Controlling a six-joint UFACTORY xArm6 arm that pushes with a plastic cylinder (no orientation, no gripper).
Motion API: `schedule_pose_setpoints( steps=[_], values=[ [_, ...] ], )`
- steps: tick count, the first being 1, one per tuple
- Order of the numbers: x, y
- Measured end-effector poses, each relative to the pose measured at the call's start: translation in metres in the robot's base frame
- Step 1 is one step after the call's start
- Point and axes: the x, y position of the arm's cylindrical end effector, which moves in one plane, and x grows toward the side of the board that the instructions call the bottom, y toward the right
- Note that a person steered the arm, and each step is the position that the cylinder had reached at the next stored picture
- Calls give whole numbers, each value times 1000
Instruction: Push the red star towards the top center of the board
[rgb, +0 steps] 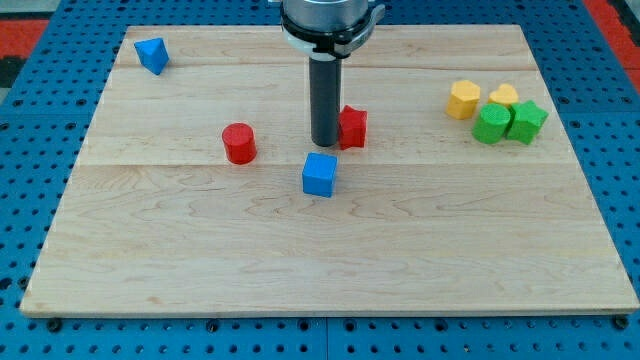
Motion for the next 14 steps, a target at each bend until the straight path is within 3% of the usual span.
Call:
schedule_pose_setpoints(
  steps=[1, 2, 3, 5, 6, 7, 8, 11, 12, 14],
  values=[
    [12, 20],
    [-7, 56],
    [-51, 61],
    [-36, 71],
    [-72, 64],
    [-111, 9],
    [-112, -5],
    [-77, 72],
    [-101, 97],
    [-133, 10]
  ],
)
